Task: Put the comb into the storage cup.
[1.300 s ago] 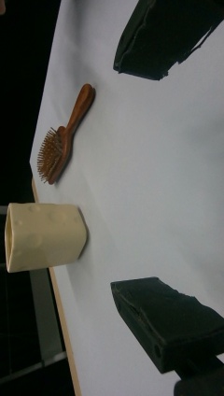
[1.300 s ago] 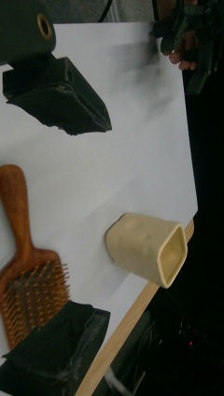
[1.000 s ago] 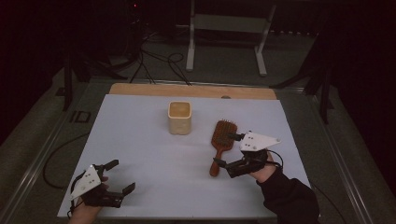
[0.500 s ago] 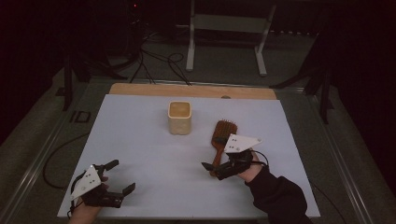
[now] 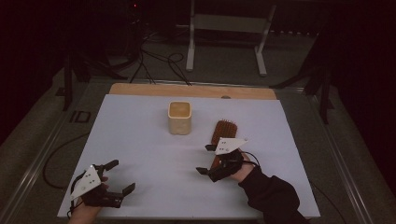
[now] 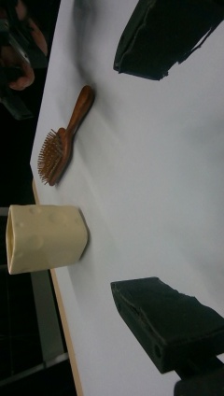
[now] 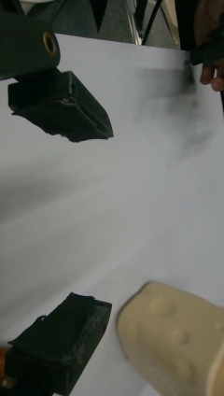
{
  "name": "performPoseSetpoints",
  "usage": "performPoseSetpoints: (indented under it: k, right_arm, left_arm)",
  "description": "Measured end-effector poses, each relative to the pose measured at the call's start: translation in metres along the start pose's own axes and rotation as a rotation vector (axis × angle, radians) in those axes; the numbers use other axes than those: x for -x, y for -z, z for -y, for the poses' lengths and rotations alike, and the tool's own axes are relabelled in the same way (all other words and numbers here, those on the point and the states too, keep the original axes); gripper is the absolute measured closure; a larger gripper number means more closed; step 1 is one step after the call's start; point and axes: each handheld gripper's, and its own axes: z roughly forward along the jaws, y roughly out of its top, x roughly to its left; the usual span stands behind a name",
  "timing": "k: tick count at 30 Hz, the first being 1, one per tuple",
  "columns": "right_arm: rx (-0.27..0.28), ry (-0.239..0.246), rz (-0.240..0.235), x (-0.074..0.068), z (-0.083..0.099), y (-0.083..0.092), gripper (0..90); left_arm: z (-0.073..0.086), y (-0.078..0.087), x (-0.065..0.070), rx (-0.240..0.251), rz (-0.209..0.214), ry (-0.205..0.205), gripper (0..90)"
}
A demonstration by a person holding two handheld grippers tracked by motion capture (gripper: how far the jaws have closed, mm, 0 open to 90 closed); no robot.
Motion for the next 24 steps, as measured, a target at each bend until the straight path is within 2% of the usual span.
performPoseSetpoints:
  k: [7,8,9,10,11,15,16,17,19,20,21,22,23,24]
  right_arm:
    - [-0.038,-0.025,0.012,0.006,0.008,-0.009,28.3]
    - [-0.043,-0.019,0.011,0.007,0.01,-0.01,32.2]
    - [-0.054,-0.026,0.009,0.009,0.012,-0.012,39.8]
    - [-0.054,-0.026,0.009,0.009,0.012,-0.012,39.8]
    - [-0.072,-0.023,0.014,0.01,0.014,-0.013,47.0]
    - [-0.107,-0.031,0.017,0.011,0.019,-0.017,57.1]
    - [-0.107,-0.031,0.017,0.011,0.019,-0.017,57.1]
    - [-0.126,-0.025,0.023,0.011,0.021,-0.019,63.8]
    - [-0.143,-0.016,0.033,0.012,0.023,-0.02,70.6]
    - [-0.143,-0.016,0.033,0.012,0.023,-0.02,70.6]
    - [-0.162,-0.015,0.041,0.011,0.025,-0.021,77.2]
    - [-0.162,-0.015,0.041,0.011,0.025,-0.021,77.2]
    - [-0.181,-0.007,0.05,0.012,0.026,-0.022,84.5]
    - [-0.181,-0.007,0.05,0.012,0.026,-0.022,84.5]
  left_arm:
    - [0.0,0.0,0.0,0.001,-0.002,-0.001,0.0]
    - [0.0,0.001,0.0,0.0,-0.002,0.0,0.0]
    - [0.0,0.001,0.0,-0.002,-0.001,-0.001,0.0]
    - [0.0,0.001,0.0,-0.002,-0.001,-0.001,0.0]
    - [0.0,0.0,-0.001,0.001,0.001,0.002,0.0]
    - [0.0,0.001,-0.001,-0.002,0.002,0.002,0.0]
    - [0.0,0.001,-0.001,-0.002,0.002,0.002,0.0]
    - [0.0,0.001,-0.001,-0.001,0.002,0.001,0.0]
    - [0.0,0.0,0.0,-0.003,0.001,0.002,0.0]
    - [0.001,0.0,0.0,-0.004,0.002,0.002,0.0]
    - [0.001,0.0,-0.001,-0.004,0.004,0.005,0.0]
    - [0.001,0.0,-0.001,-0.004,0.004,0.005,0.0]
    - [0.001,0.0,-0.001,-0.005,0.005,0.006,0.0]
    - [0.001,0.0,-0.001,-0.005,0.005,0.006,0.0]
